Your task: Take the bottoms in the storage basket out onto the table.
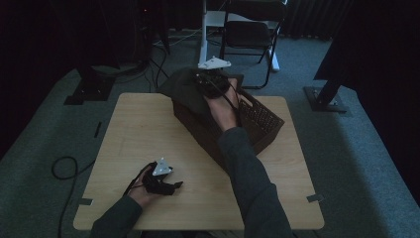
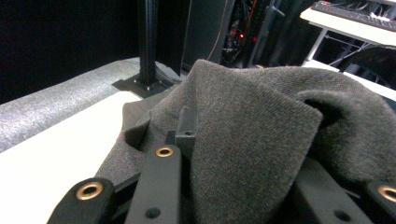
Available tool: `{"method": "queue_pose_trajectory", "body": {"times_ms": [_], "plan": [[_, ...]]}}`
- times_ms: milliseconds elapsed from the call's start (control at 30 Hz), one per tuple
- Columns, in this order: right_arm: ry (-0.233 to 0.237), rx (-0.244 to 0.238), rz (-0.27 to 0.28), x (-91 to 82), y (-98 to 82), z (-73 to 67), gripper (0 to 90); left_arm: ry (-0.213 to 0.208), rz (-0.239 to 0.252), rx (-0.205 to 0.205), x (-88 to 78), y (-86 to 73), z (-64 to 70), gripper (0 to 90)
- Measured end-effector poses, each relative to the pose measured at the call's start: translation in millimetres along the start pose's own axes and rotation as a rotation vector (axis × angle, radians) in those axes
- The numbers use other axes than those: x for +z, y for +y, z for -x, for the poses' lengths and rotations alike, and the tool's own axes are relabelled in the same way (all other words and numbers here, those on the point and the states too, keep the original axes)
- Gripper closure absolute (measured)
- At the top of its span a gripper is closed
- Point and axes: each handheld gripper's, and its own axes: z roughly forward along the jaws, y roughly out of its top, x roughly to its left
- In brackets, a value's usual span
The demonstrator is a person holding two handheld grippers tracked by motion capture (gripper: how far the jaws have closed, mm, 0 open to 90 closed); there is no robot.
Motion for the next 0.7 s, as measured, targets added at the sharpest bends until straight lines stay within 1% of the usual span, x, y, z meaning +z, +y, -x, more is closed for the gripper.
{"method": "queue_pose_trajectory", "body": {"times_ms": [400, 567, 700], "plan": [[0.029, 0.002, 0.015, 5.7, 6.4, -12.7, 72.0, -0.003, -0.001, 0.004, -1.1, -1.1, 0.4, 27.9], [0.049, -0.010, 0.018, 9.2, 10.8, -20.8, 72.0, -0.004, 0.000, 0.005, -1.6, -1.7, 0.9, 27.9], [0.063, -0.005, 0.022, 13.5, 13.1, -28.2, 72.0, -0.007, 0.000, 0.009, -2.2, -2.2, 1.1, 27.9]]}}
